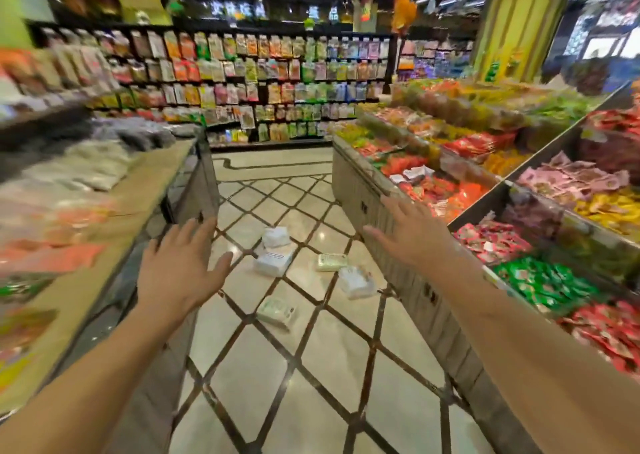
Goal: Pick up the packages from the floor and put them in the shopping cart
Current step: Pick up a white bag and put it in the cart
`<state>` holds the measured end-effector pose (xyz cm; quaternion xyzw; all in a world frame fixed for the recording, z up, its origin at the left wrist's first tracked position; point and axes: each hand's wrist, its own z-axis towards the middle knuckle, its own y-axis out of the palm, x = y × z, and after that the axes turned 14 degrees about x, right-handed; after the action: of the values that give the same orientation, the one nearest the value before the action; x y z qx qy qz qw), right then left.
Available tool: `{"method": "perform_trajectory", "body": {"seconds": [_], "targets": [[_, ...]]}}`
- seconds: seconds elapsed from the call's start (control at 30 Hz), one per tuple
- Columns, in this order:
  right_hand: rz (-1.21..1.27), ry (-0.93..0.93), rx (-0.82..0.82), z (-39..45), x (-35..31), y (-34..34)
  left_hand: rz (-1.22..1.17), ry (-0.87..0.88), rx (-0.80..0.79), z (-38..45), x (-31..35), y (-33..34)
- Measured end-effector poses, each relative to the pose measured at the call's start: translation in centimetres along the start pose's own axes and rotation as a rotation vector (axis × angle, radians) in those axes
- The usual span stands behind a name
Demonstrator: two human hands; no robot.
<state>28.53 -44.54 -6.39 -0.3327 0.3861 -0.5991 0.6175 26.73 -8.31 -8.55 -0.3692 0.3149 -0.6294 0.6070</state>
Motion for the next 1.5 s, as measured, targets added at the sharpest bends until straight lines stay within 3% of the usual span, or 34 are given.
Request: {"method": "perform_trajectory", "body": {"seconds": [0.37, 0.73, 1.13, 1.5], "targets": [[0.094, -0.010, -0.047, 21.6, -2.7, 16.4, 0.074, -0.021, -0.054, 18.5, -0.9, 13.5], [0.051, 0.021, -0.100, 37.1, -1.0, 29.2, 0.041, 0.030, -0.076, 35.7, 0.5, 29.5], [-0.052, 0.182, -0.140, 52.6, 5.5, 41.5, -0.122, 0.237, -0.219, 57.2, 9.1, 47.1], [-0.063, 0.309, -0.230, 60.1, 14.9, 53.5, -0.209, 0.405, -0.343, 67.5, 23.4, 61.5]]}}
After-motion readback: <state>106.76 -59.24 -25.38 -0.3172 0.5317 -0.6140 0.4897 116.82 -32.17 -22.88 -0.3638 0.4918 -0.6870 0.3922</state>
